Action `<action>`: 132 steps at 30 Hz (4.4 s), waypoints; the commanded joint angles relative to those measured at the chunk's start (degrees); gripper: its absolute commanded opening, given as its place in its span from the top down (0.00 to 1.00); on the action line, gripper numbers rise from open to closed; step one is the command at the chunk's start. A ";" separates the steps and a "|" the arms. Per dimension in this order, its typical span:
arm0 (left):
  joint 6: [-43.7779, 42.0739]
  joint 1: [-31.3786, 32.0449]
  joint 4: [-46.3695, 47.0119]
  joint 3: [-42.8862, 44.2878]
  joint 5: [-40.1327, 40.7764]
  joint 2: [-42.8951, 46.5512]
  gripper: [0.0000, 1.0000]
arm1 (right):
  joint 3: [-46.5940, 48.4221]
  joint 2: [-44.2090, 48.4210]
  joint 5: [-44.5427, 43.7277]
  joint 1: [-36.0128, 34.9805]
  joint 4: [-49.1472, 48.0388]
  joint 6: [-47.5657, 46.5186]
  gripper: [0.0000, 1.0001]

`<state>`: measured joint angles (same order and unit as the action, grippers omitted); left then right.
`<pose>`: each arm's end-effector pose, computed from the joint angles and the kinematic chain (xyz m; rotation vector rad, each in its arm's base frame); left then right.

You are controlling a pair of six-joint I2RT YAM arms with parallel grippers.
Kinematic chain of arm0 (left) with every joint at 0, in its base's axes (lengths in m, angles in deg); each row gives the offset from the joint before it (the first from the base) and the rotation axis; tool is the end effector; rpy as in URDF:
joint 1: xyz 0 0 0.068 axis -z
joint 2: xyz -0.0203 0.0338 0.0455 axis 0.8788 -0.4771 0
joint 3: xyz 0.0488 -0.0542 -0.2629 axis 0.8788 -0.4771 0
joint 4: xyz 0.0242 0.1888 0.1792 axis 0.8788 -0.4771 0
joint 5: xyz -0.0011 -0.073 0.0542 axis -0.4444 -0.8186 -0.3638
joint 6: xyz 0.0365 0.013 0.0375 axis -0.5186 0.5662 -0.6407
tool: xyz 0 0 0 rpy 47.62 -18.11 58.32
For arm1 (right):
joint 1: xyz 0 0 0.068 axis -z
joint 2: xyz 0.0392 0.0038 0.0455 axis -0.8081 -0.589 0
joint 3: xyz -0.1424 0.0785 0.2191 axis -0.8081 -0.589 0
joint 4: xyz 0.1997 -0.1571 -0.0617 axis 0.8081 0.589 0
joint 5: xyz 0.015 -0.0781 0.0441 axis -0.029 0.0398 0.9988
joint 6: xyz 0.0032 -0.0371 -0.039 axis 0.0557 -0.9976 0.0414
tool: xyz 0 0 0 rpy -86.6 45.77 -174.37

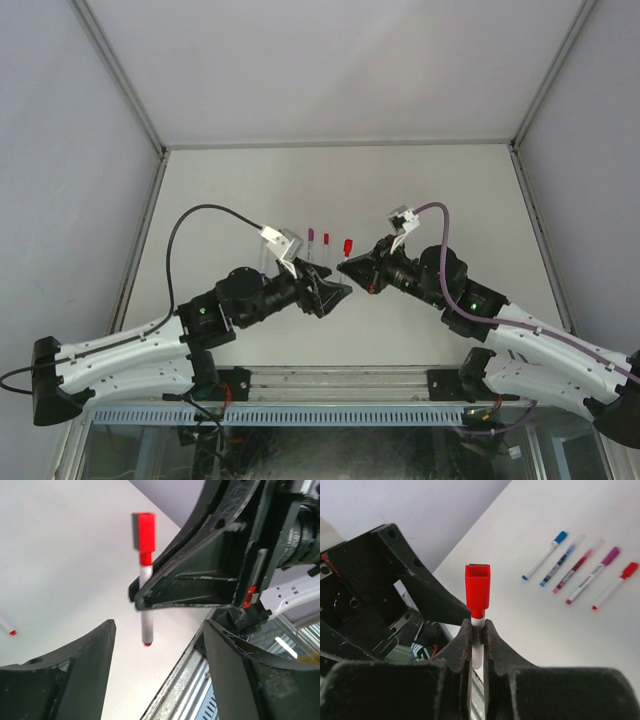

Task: Insert the pens into the pen caps
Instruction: Place the pen at the center of the board, then reset both arms

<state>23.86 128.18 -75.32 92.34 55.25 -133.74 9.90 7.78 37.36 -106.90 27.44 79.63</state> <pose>0.0871 -0.1882 0.3197 0.4711 1.7284 -1.1067 0.1210 0.1653 0.3129 -0.3681 1.8046 1.1737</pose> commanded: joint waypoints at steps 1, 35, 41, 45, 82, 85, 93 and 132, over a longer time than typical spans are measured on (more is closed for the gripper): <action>0.85 -4.51 -3.23 0.64 0.70 3.42 0.23 | 7.12 -1.90 -9.71 0.26 5.90 0.26 1.00; -14.85 -36.92 -42.78 10.47 -4.17 13.87 0.06 | 53.66 -63.26 -8.60 14.66 47.27 3.76 1.00; -14.89 -36.92 -42.07 8.32 -3.35 16.39 0.05 | 61.23 -71.08 -11.15 14.14 52.91 2.55 1.00; -14.73 -36.93 -41.81 8.06 -2.28 17.04 0.05 | 63.67 -74.07 -11.52 14.35 54.91 2.36 0.99; -14.02 -36.97 -41.41 7.75 -1.04 15.81 0.05 | 63.53 -73.68 -9.26 14.32 52.99 1.97 0.77; -13.66 -36.97 -41.75 8.08 -0.20 16.20 0.05 | 59.03 -65.50 -9.22 14.16 49.67 0.62 0.72; -11.46 -37.03 -41.46 8.36 3.20 18.44 0.04 | 46.48 -43.62 -10.00 13.57 41.49 -4.15 0.37; -9.73 -36.97 -48.61 8.74 20.55 29.56 0.00 | -0.08 41.42 -44.09 5.89 37.04 -10.78 0.00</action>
<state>13.54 91.57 -124.45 100.75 73.94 -104.63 10.34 48.37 -4.11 -100.61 64.88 67.63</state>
